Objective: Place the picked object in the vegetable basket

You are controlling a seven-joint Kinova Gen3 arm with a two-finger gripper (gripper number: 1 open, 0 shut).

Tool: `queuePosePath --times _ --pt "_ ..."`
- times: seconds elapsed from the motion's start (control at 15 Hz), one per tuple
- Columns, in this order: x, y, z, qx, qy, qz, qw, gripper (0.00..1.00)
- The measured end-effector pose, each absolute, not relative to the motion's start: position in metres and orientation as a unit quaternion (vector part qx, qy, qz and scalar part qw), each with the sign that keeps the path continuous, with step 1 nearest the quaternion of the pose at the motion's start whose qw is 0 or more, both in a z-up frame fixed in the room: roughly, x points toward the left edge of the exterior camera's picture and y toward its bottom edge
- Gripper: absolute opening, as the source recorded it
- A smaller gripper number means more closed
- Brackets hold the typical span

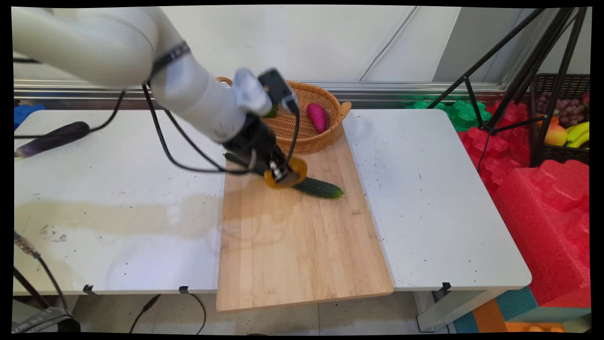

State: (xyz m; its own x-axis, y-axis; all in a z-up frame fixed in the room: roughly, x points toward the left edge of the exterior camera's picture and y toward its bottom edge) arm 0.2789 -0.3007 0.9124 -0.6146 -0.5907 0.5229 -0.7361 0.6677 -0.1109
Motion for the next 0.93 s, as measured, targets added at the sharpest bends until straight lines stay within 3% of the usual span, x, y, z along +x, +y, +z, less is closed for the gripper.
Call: queuePosePath --times 0.2,0.53,0.93 --pt "0.288 -0.323 0.951 0.377 -0.871 0.197 0.245 0.00" --pt "0.302 -0.371 0.985 0.386 -0.853 0.248 0.251 0.00" --pt "0.310 -0.447 0.976 0.386 -0.851 0.267 0.236 0.00"
